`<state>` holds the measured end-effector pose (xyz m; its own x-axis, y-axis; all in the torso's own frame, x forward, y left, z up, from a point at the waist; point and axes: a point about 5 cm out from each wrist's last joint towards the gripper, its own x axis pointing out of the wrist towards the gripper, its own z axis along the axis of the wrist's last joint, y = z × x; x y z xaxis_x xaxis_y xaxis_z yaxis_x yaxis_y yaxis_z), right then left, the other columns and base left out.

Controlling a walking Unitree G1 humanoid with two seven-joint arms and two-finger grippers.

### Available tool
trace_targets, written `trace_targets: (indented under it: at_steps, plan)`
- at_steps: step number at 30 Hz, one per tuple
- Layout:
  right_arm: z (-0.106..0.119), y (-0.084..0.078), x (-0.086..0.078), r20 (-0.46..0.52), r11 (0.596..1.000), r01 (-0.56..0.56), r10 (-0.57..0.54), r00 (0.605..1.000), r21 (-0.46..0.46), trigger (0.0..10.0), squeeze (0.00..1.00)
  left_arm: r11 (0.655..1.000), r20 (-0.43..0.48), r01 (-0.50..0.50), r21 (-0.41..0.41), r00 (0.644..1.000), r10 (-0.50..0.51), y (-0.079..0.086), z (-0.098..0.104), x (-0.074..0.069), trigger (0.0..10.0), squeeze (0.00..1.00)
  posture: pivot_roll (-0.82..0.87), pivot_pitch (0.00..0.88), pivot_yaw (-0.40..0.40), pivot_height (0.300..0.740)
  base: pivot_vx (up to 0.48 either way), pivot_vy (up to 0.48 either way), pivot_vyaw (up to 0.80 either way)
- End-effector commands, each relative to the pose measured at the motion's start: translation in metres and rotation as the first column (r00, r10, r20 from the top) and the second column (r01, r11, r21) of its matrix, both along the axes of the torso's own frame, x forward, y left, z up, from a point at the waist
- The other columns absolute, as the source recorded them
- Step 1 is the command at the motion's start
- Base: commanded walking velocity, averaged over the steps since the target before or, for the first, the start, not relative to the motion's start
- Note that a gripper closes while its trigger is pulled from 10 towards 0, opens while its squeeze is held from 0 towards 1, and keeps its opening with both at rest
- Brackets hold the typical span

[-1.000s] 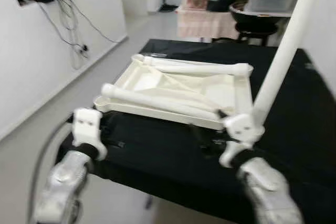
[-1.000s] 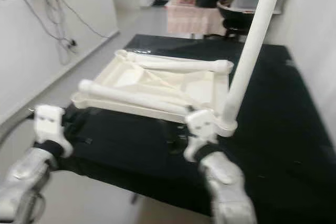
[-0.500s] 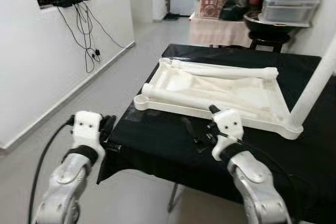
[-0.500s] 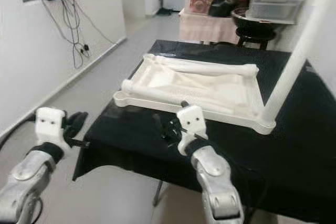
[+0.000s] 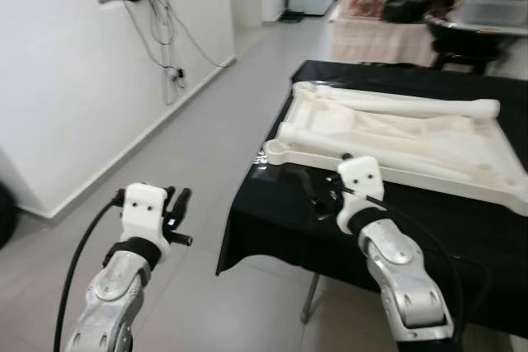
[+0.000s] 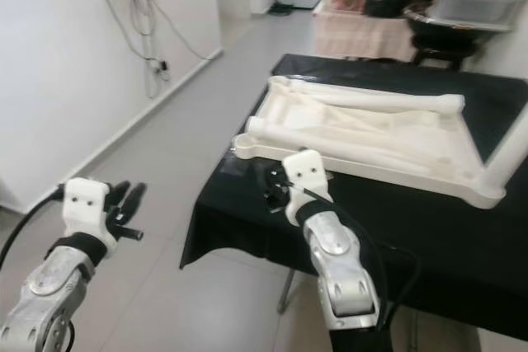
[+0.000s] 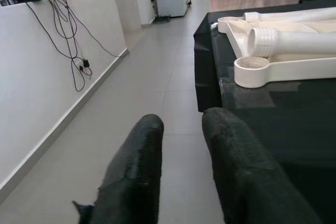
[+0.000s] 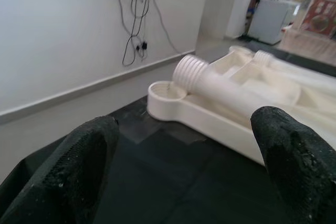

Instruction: Building children table

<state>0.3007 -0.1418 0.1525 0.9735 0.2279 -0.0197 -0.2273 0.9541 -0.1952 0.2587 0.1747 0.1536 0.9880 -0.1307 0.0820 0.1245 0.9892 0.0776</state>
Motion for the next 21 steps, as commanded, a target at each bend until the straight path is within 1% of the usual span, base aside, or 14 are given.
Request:
trace_targets:
  at_steps: [1, 7, 15, 20, 21]
  plan:
    - [0.000, 0.000, 0.002, -0.005, 1.000, 0.001, -0.001, 1.000, 0.006, 10.0, 0.00, 1.000, 0.003, 0.000, 0.007, 1.000, -0.001, -0.001, 0.000, 0.001, 10.0, 1.00, -0.03, 0.000, 0.011, 0.740, 0.000, 0.000, 0.00]
    - [-0.005, 0.000, 0.008, -0.018, 1.000, 0.009, -0.009, 1.000, 0.017, 10.0, 0.00, 0.999, 0.007, 0.024, 0.026, 1.000, -0.024, -0.004, -0.001, 0.004, 10.0, 1.00, -0.03, 0.000, 0.005, 0.740, 0.000, 0.000, 0.00]
    - [-0.006, -0.001, 0.014, -0.009, 1.000, 0.022, -0.022, 1.000, 0.006, 10.0, 0.00, 0.999, 0.019, 0.030, 0.036, 0.999, -0.031, -0.003, 0.000, 0.007, 10.0, 1.00, -0.03, 0.000, 0.005, 0.740, 0.000, 0.000, 0.00]
    - [-0.005, -0.002, 0.018, -0.002, 1.000, 0.031, -0.031, 1.000, 0.000, 10.0, 0.00, 0.999, 0.025, 0.021, 0.031, 0.999, -0.022, -0.002, 0.001, 0.010, 10.0, 1.00, -0.03, 0.000, 0.005, 0.740, 0.000, 0.000, 0.00]
    - [-0.005, -0.002, 0.019, 0.000, 0.999, 0.034, -0.034, 0.999, 0.000, 10.0, 0.00, 1.000, 0.021, 0.006, 0.031, 1.000, -0.007, 0.000, 0.001, 0.011, 10.0, 1.00, -0.03, 0.000, 0.005, 0.740, 0.000, 0.000, 0.00]
